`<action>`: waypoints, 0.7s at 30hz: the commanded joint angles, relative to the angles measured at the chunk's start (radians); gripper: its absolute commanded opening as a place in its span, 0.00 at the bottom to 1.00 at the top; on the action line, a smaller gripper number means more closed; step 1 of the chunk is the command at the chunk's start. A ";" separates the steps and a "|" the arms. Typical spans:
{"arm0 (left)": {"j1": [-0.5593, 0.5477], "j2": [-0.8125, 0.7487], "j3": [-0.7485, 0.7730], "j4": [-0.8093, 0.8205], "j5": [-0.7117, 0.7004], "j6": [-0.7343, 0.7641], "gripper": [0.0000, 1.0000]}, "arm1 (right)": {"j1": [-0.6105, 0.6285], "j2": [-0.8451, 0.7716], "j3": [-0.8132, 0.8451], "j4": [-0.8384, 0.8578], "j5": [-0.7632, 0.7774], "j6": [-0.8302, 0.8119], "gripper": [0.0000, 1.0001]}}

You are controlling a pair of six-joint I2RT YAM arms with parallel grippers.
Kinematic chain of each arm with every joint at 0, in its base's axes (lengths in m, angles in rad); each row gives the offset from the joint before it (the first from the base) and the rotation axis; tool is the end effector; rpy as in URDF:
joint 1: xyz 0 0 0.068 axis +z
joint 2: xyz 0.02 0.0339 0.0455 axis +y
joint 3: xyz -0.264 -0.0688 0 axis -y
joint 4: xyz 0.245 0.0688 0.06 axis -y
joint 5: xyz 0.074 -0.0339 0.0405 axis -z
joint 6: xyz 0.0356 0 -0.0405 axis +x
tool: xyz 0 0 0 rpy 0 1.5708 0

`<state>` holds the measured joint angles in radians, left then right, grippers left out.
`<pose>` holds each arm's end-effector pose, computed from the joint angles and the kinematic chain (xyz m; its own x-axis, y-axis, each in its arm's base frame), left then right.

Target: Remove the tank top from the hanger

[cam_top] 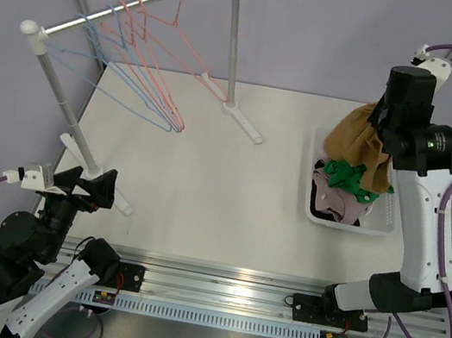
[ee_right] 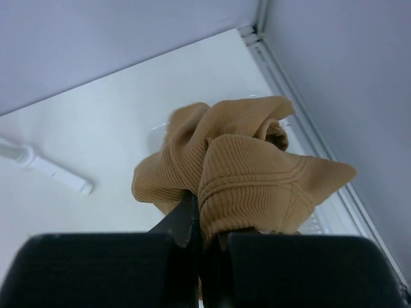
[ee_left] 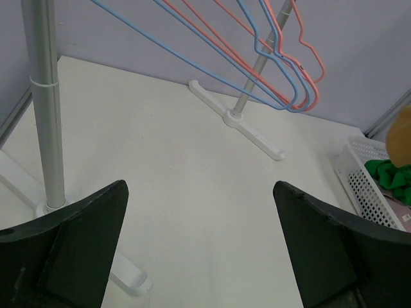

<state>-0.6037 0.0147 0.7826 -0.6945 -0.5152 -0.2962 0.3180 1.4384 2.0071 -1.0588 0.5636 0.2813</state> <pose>0.0061 0.0171 0.3384 0.0316 -0.3303 -0.9433 0.1032 0.9398 -0.3257 0.2445 0.0605 0.5087 -0.3786 0.1224 -0.9174 0.3003 0.9538 0.0033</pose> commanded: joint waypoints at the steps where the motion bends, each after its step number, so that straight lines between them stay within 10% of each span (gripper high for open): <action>1: 0.005 -0.009 -0.005 0.046 -0.020 -0.001 0.99 | -0.077 0.037 0.044 -0.038 0.055 -0.034 0.00; 14: 0.009 -0.009 -0.008 0.047 -0.019 0.000 0.99 | -0.281 0.138 -0.632 0.367 -0.483 0.087 0.00; 21: 0.010 -0.007 -0.009 0.047 -0.017 -0.003 0.99 | -0.399 0.345 -0.708 0.453 -0.732 0.116 0.00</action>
<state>-0.6003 0.0147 0.7757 -0.6865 -0.5171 -0.2962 -0.0311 1.6974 1.3212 -0.6773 -0.0086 0.3721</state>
